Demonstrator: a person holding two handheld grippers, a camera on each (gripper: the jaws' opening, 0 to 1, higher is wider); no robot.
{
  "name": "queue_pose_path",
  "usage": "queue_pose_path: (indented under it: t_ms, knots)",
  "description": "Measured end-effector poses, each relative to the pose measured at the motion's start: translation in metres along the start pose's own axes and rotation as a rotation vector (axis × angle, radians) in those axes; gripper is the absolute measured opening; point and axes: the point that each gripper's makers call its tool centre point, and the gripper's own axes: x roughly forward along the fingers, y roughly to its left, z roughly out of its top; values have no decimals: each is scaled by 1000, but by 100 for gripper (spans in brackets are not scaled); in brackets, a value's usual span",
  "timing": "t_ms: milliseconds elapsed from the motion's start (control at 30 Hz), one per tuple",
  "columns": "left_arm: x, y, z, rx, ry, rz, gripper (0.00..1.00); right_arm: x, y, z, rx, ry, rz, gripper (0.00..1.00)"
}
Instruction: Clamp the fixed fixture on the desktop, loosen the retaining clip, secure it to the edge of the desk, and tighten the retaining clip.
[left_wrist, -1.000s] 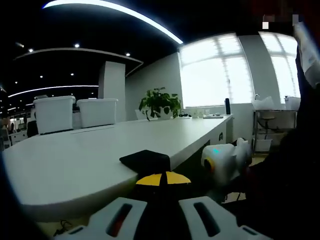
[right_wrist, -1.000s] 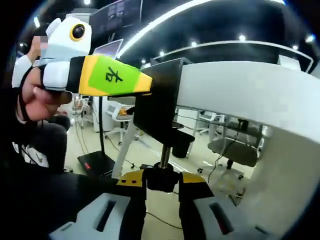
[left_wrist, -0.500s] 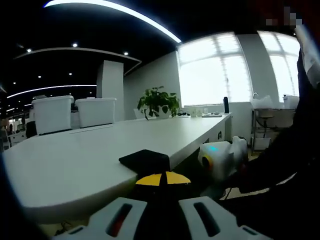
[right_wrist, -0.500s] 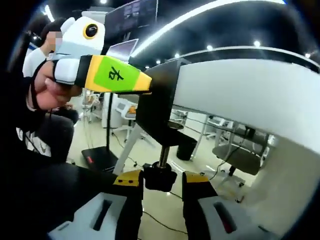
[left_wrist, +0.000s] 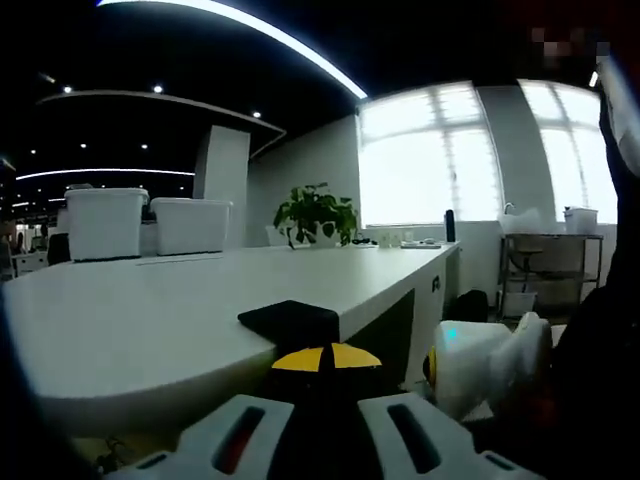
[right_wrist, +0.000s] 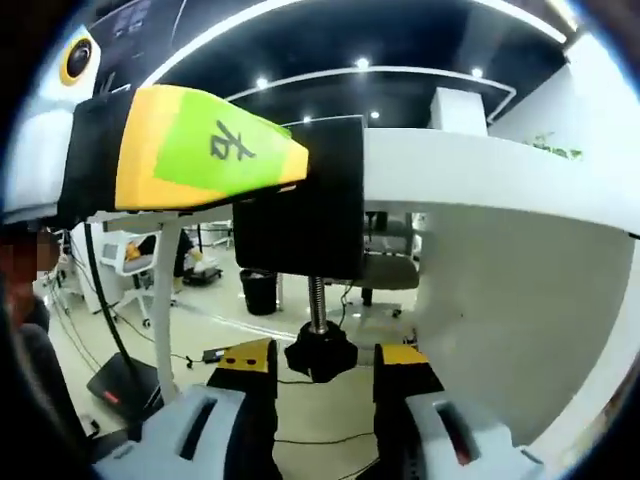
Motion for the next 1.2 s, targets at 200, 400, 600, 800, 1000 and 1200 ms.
queue_pose_path:
  t_ms: [200, 400, 600, 800, 1000, 1200]
  knots:
    - [-1, -1, 1, 5, -5, -6, 2, 0, 5, 8, -24, -8, 24, 24]
    - [-1, -2, 2, 18, -1, 8, 2, 0, 11, 8, -50, -2, 151, 23]
    - [0, -2, 2, 43, 22, 11, 2, 2, 17, 7, -113, -8, 397, 22]
    - [1, -2, 1, 70, 45, 2, 2, 4, 19, 6, -223, -6, 639, 22]
    - [1, -2, 0, 83, 54, -11, 2, 2, 26, 3, -337, -49, 790, 23]
    - [2, -1, 0, 67, 66, -26, 2, 3, 26, -1, -392, -91, 822, 24]
